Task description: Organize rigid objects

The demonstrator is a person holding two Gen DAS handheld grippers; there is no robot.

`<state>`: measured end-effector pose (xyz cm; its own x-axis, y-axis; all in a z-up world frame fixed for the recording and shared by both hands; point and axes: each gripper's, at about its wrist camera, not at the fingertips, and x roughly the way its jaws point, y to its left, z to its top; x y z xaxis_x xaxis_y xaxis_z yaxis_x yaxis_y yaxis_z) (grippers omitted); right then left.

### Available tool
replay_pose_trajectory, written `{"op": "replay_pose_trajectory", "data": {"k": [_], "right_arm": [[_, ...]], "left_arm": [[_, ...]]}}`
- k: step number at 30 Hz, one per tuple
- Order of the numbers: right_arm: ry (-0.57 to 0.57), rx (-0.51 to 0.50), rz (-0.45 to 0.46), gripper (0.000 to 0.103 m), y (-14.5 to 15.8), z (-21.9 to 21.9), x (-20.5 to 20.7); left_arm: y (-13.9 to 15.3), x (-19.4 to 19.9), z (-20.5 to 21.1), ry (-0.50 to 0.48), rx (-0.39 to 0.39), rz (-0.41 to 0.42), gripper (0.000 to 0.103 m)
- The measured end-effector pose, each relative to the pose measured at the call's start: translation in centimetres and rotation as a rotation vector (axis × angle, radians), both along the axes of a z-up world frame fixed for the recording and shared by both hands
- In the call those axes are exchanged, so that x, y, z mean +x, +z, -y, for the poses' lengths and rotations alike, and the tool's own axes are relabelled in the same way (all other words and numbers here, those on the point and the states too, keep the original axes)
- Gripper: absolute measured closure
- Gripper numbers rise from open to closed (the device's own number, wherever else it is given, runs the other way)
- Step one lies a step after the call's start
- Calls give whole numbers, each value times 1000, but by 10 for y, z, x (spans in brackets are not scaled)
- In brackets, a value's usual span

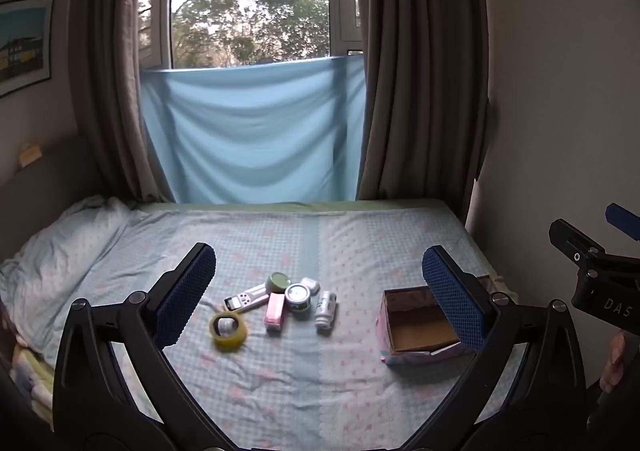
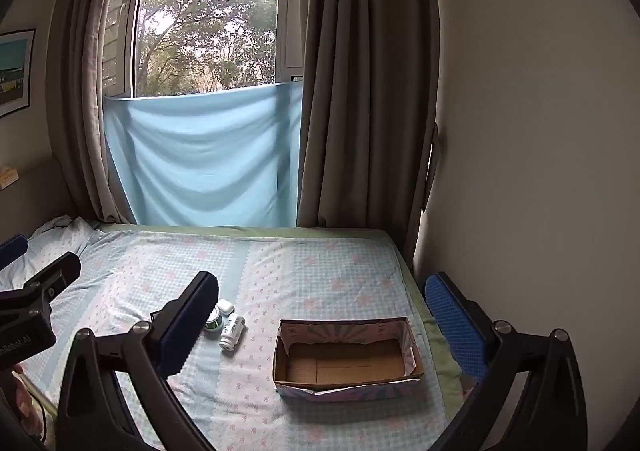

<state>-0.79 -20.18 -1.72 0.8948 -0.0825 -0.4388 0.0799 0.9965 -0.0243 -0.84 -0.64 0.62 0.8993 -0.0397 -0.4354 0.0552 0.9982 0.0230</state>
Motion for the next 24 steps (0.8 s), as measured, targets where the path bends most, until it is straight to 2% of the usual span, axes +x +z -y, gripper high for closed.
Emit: {"op": "replay_pose_trajectory", "data": {"k": [24], "right_arm": [[2,-4,-3,0,1,0,4]], "left_arm": [[-3,3,-2,5,-9,0,1]]}}
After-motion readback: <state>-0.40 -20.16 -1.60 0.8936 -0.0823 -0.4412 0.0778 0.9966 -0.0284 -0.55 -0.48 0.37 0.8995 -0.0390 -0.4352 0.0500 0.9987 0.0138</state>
